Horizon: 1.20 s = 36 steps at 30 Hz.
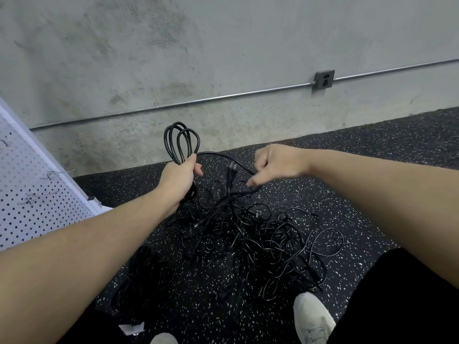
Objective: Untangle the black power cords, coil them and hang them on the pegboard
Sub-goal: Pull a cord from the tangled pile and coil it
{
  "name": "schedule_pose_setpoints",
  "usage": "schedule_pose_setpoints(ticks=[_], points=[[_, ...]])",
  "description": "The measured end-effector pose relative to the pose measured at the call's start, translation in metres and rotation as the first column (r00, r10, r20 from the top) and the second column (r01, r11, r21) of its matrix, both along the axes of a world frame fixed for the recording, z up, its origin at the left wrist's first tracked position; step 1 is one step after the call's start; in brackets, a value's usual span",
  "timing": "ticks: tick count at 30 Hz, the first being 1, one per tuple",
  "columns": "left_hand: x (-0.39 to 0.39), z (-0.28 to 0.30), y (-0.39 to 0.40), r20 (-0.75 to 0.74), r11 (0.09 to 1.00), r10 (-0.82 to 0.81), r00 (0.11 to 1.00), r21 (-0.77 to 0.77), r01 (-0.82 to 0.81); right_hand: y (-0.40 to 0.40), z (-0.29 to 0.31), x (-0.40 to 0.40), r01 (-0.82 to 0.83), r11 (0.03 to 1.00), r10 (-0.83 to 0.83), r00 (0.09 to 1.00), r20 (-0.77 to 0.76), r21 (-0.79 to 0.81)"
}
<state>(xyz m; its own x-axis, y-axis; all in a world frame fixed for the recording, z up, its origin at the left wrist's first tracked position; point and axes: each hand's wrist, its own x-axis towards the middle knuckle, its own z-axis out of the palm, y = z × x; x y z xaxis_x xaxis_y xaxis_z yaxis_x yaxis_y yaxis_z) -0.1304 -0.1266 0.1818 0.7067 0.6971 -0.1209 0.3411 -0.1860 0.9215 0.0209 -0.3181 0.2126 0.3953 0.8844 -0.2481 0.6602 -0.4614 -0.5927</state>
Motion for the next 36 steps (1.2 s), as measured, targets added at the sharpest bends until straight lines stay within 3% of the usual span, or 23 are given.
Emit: schedule_pose_setpoints(ticks=[4, 7, 10, 13, 18, 23, 26, 30, 33, 36], points=[[0.002, 0.004, -0.004, 0.078, 0.999, -0.035, 0.996, 0.015, 0.034, 0.010, -0.003, -0.009, -0.105, 0.930, 0.251, 0.882, 0.399, -0.353], [0.001, 0.004, -0.007, 0.095, 0.995, -0.092, 0.991, 0.036, 0.089, 0.009, -0.015, -0.012, -0.078, 0.916, 0.241, 0.891, 0.384, -0.395], [-0.002, 0.004, -0.010, 0.121, 0.983, -0.181, 0.976, 0.021, 0.180, 0.007, -0.018, -0.008, 0.024, 0.993, 0.017, 0.942, 0.336, -0.118], [-0.001, 0.004, -0.017, 0.117, 0.956, -0.294, 0.949, 0.028, 0.293, 0.015, -0.014, -0.013, 0.156, 0.970, -0.173, 0.982, 0.077, 0.189], [0.003, 0.006, -0.032, 0.106, 0.951, -0.302, 0.947, -0.039, 0.307, 0.020, -0.017, -0.018, 0.134, 0.987, -0.125, 0.988, -0.092, 0.093], [0.005, 0.009, -0.026, 0.088, 0.956, -0.283, 0.955, -0.049, 0.288, 0.004, -0.007, -0.009, 0.221, 0.942, -0.165, 0.960, -0.225, 0.252], [0.001, 0.010, -0.022, -0.026, 0.975, -0.220, 0.975, -0.046, 0.218, 0.001, 0.001, -0.005, 0.258, 0.912, -0.161, 0.940, -0.300, 0.320], [-0.001, 0.013, -0.017, -0.128, 0.965, -0.261, 0.957, -0.030, 0.259, 0.008, 0.009, -0.011, 0.340, 0.819, -0.207, 0.926, -0.315, 0.463], [0.002, 0.016, -0.028, -0.078, 0.908, -0.416, 0.906, -0.088, 0.410, 0.015, 0.012, -0.015, 0.430, 0.664, -0.307, 0.903, -0.300, 0.612], [0.005, 0.016, -0.038, 0.015, 0.854, -0.503, 0.864, -0.146, 0.500, 0.020, 0.012, -0.015, 0.463, 0.600, -0.452, 0.869, -0.201, 0.653]])
